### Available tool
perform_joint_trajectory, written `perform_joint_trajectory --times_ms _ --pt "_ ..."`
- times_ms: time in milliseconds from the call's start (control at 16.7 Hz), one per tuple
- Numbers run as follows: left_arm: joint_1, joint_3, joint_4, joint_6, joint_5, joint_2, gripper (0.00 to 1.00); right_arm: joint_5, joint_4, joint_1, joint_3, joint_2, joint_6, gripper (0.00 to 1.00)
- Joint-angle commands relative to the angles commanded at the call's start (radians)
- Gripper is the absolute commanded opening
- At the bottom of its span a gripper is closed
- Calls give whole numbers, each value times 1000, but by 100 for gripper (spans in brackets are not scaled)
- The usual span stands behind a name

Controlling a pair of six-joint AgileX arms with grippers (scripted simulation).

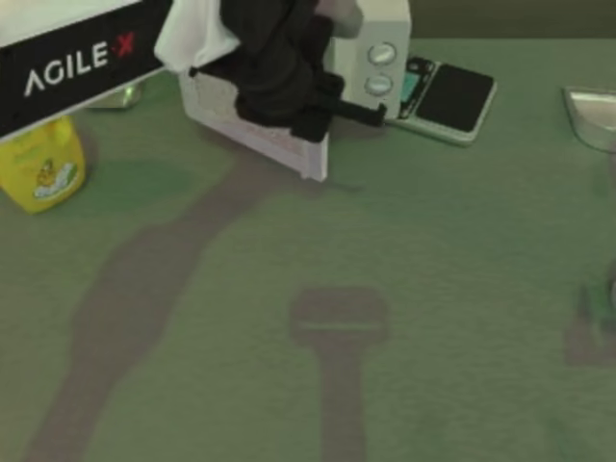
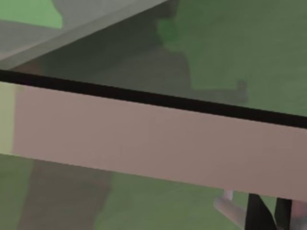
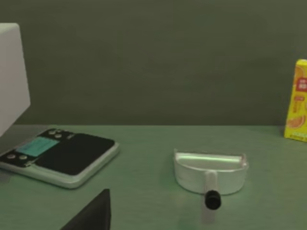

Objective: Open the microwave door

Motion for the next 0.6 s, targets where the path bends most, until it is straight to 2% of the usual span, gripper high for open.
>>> perform_joint_trajectory --times_ms 240,600 --pt "22 -68 25 76 40 -48 0 0 0 0 0 0 0 100" --pt "22 -69 25 77 41 -48 0 0 0 0 0 0 0 100"
